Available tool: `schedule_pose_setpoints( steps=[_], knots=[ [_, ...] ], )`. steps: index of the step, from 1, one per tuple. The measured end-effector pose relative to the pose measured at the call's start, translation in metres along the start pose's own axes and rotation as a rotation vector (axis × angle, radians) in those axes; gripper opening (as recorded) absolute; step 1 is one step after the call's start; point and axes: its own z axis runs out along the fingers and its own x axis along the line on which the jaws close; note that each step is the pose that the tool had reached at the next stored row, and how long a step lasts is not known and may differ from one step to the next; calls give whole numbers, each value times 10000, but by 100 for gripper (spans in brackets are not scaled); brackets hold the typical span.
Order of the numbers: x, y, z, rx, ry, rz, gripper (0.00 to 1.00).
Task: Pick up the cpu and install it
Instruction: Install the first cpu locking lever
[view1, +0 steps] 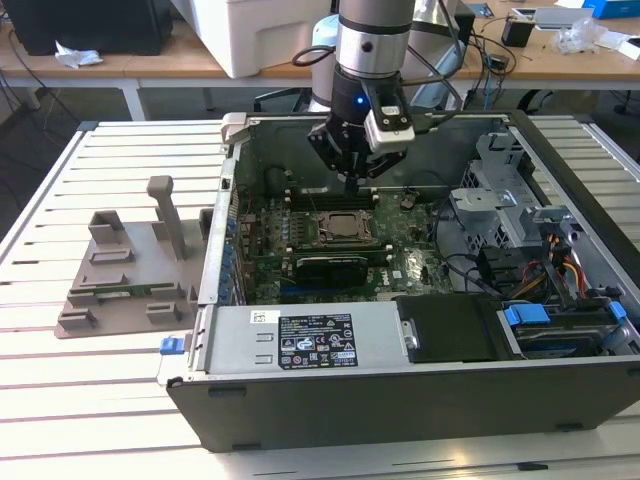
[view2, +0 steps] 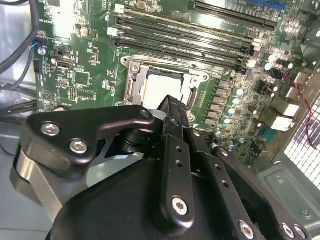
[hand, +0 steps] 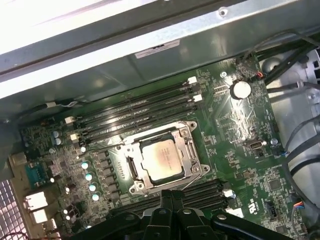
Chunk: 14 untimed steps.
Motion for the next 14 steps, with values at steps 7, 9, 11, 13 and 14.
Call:
schedule_pose_setpoints(
  steps=[7, 9, 11, 13, 14],
  knots=[
    [0, 1, 0, -91, -22, -1134, 11],
    [0, 0, 0, -287, 20, -1292, 11],
    [1, 0, 0, -459, 55, -1664, 11],
    [0, 0, 0, -468, 51, -2059, 11],
    [0, 0, 0, -464, 48, -2195, 11]
  ],
)
